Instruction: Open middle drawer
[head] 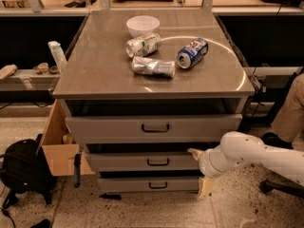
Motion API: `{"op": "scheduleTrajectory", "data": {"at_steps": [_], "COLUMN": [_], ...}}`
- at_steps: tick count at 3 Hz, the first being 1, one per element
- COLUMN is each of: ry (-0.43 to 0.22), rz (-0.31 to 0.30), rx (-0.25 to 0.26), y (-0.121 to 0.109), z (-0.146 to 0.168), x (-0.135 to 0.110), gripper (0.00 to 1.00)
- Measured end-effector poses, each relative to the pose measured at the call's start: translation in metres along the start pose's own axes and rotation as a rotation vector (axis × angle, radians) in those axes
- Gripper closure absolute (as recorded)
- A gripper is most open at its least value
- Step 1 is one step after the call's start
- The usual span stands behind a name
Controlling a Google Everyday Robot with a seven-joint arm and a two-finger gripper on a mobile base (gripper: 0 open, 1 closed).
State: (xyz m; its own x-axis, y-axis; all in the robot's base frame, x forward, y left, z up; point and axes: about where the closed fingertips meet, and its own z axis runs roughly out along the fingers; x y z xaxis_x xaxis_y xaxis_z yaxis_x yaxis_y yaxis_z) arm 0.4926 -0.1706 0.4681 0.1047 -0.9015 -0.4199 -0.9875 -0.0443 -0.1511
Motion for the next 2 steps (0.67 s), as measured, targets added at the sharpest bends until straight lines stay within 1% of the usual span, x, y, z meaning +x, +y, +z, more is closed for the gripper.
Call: {"op": "scheduleTrajectory", "data": {"at_steps": [1,2], "ry": [-0.001,0.006], "rz": [0.006,0.011], "rx": [0.009,-0.011], "y": [-0.020,-0.022], "z": [0.015,0.028], "x": [0.008,0.009], "gripper": [0.00,0.00]}}
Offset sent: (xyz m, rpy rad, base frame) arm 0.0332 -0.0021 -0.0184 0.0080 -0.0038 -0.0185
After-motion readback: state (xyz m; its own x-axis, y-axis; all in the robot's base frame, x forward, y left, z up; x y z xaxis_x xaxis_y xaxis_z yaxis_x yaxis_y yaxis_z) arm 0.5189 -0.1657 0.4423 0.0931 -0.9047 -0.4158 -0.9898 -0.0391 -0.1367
